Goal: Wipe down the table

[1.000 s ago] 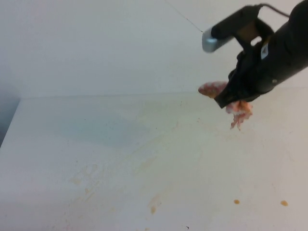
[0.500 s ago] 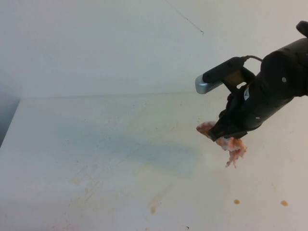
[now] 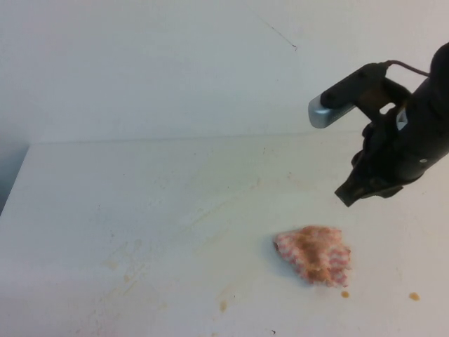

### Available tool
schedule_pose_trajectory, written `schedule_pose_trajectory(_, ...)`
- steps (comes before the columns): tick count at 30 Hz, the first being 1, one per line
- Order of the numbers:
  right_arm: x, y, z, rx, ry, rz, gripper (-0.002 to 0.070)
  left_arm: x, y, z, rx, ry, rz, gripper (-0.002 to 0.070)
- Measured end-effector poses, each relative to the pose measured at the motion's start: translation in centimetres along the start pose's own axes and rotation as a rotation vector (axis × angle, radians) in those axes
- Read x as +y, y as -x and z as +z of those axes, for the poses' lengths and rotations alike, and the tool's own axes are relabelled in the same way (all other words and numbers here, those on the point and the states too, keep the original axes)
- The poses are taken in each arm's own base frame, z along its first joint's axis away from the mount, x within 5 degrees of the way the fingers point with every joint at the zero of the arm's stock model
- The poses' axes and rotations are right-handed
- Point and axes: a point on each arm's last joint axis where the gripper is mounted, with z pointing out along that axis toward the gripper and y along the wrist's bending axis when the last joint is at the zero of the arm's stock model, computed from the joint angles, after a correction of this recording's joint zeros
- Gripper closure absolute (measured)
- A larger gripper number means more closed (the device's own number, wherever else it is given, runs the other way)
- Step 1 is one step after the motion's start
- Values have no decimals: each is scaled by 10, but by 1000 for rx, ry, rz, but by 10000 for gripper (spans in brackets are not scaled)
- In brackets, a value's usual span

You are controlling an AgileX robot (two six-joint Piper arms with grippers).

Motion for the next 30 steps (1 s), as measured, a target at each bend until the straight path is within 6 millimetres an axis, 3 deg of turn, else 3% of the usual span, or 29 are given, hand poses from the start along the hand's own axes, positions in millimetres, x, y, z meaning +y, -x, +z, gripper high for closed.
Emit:
schedule_pose_trajectory(4, 1, -15, -41, -13, -10, -16, 659, 0, 0, 0, 0, 0, 0, 679)
schedule_pose_trajectory(10, 5, -49, -112, -78, -16, 13, 677, 0, 0, 0, 0, 0, 0, 679)
schedule_pose_trajectory(13, 8, -65, -136, -104, -12, 34, 678, 0, 0, 0, 0, 0, 0, 679)
schedule_pose_trajectory(18, 10, -77, -154, -151, -17, 36, 678, 0, 0, 0, 2, 0, 0, 679)
schedule_pose_trajectory(25, 10, -77, -155, -153, -18, 40, 678, 0, 0, 0, 2, 0, 0, 679)
schedule_pose_trajectory(30, 7, -85, -166, -196, 16, 96, 678, 0, 0, 0, 2, 0, 0, 679)
